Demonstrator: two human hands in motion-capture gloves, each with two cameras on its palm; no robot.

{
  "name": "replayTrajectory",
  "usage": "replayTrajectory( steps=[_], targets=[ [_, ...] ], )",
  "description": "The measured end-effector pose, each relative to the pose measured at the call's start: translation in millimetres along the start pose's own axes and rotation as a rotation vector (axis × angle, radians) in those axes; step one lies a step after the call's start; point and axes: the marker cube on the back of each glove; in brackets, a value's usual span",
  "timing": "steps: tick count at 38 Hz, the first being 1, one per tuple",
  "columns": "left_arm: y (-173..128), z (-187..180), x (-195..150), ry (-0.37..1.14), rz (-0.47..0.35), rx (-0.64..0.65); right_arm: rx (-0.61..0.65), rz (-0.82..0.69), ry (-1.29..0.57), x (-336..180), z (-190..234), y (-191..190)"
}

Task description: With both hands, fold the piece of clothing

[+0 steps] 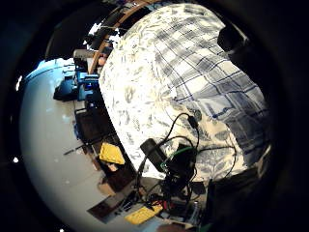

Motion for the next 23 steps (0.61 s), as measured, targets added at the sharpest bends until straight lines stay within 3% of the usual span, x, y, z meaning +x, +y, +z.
replayTrajectory(
  steps=[5,11,19,23],
  targets=[
    [-20.2,16.4,-26.9,-0.071,-0.101,-0.052,0.002,-0.065,0.043,-6.1,-29.8,17.4],
    [-19.6,-2.5,-32.7,-0.063,-0.138,-0.053,0.085,-0.091,0.143,-5.1,-57.0,2.4],
    [-53.3,-40.8,-54.1,-0.066,-0.199,0.022,0.038,-0.053,0.159,11.3,-66.5,-62.2],
    [-39.9,-70.8,-44.8,-0.078,-0.235,0.029,-0.063,-0.031,0.126,20.4,-63.2,-101.8]
  ],
)
